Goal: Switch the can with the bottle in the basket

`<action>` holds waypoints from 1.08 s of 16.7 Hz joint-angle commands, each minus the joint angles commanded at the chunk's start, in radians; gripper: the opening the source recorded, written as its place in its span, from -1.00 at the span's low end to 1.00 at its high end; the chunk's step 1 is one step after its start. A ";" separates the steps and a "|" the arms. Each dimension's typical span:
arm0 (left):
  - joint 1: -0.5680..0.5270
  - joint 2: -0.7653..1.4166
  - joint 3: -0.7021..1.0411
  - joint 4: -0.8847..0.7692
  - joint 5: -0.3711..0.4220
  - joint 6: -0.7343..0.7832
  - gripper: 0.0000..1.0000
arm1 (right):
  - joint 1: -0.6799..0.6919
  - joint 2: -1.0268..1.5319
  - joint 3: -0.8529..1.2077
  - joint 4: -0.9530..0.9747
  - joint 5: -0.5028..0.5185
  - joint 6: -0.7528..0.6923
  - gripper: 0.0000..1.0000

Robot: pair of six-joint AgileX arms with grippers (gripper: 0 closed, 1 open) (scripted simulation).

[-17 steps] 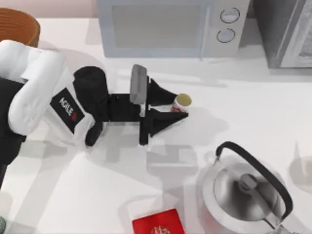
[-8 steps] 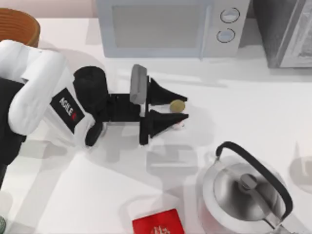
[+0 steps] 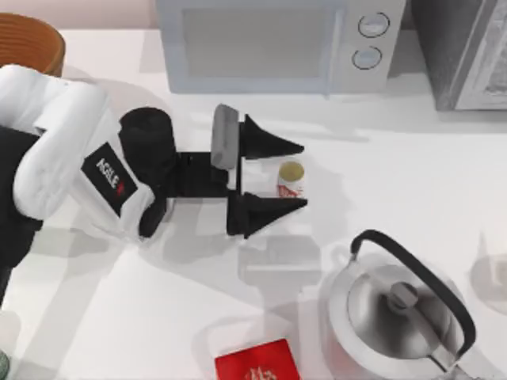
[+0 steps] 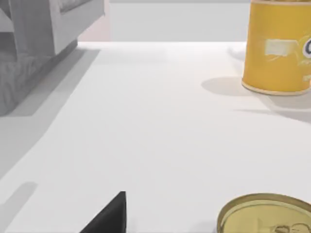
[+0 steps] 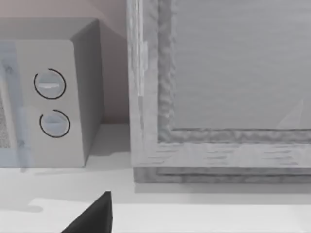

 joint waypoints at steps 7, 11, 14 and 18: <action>0.004 -0.008 -0.005 -0.007 -0.007 0.001 1.00 | 0.000 0.000 0.000 0.000 0.000 0.000 1.00; 0.055 -0.135 -0.080 -0.103 -0.104 0.007 1.00 | 0.000 0.000 0.000 0.000 0.000 0.000 1.00; 0.115 -0.336 -0.189 -0.235 -0.231 0.011 1.00 | 0.000 0.000 0.000 0.000 0.000 0.000 1.00; 0.202 -0.738 -0.390 -0.467 -0.443 0.006 1.00 | 0.000 0.000 0.000 0.000 0.000 0.000 1.00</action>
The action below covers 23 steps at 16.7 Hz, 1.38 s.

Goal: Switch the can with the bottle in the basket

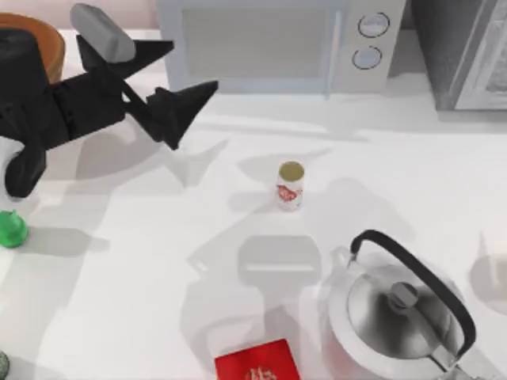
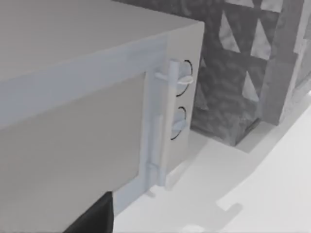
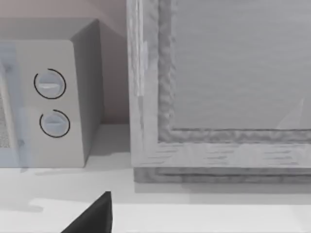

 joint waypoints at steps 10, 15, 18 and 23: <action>0.147 -1.250 -0.578 -0.603 -0.544 -0.032 1.00 | 0.000 0.000 0.000 0.000 0.000 0.000 1.00; 0.166 -1.667 -0.769 -0.779 -0.731 -0.034 1.00 | 0.000 0.000 0.000 0.000 0.000 0.000 1.00; 0.168 -1.793 -0.827 -0.828 -0.792 -0.033 1.00 | 0.000 0.000 0.000 0.000 0.000 0.000 1.00; 0.167 -1.824 -0.841 -0.839 -0.808 -0.032 1.00 | 0.000 0.000 0.000 0.000 0.000 0.000 1.00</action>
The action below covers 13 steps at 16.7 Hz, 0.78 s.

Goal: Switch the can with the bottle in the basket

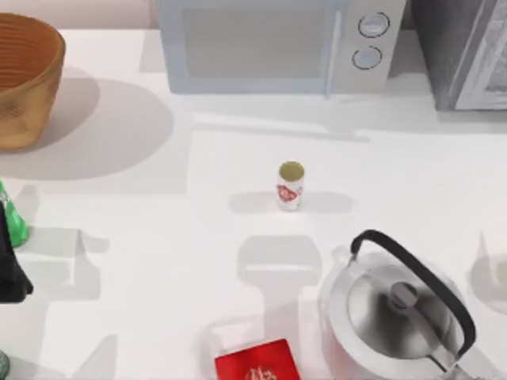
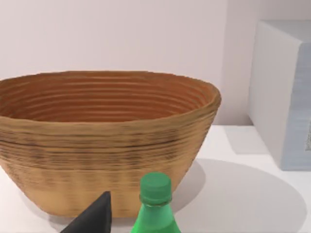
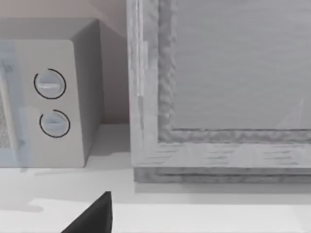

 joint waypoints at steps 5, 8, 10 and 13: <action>0.008 0.038 0.006 0.028 0.007 0.003 1.00 | 0.000 0.000 0.000 0.000 0.000 0.000 1.00; 0.034 0.165 0.017 0.117 0.027 0.015 1.00 | 0.000 0.000 0.000 0.000 0.000 0.000 1.00; 0.058 0.298 0.027 0.201 0.049 0.025 1.00 | 0.000 0.000 0.000 0.000 0.000 0.000 1.00; 0.096 0.545 0.041 0.342 0.088 0.043 1.00 | 0.000 0.000 0.000 0.000 0.000 0.000 1.00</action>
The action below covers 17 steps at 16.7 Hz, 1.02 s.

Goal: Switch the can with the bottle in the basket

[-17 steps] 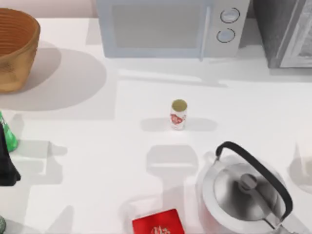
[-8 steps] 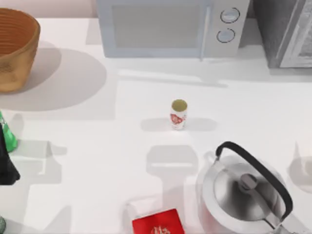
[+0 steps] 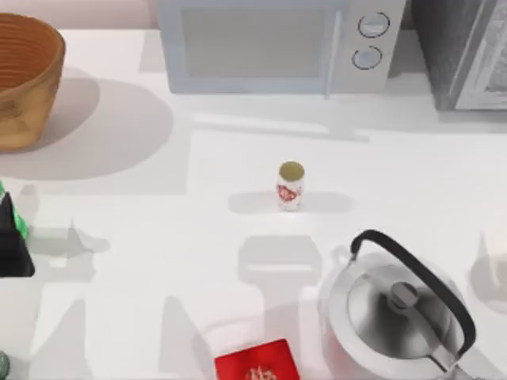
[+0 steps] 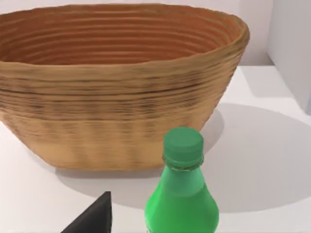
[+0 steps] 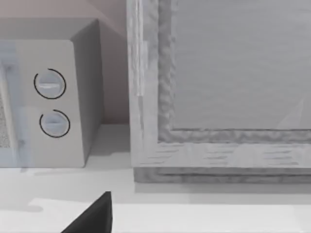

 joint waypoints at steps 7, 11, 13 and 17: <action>0.079 0.544 0.034 0.314 0.092 0.041 1.00 | 0.000 0.000 0.000 0.000 0.000 0.000 1.00; 0.108 0.724 0.052 0.434 0.125 0.058 1.00 | 0.000 0.000 0.000 0.000 0.000 0.000 1.00; 0.116 0.765 0.054 0.462 0.132 0.062 1.00 | 0.000 0.000 0.000 0.000 0.000 0.000 1.00; 0.117 0.771 0.054 0.466 0.132 0.062 1.00 | 0.000 0.000 0.000 0.000 0.000 0.000 1.00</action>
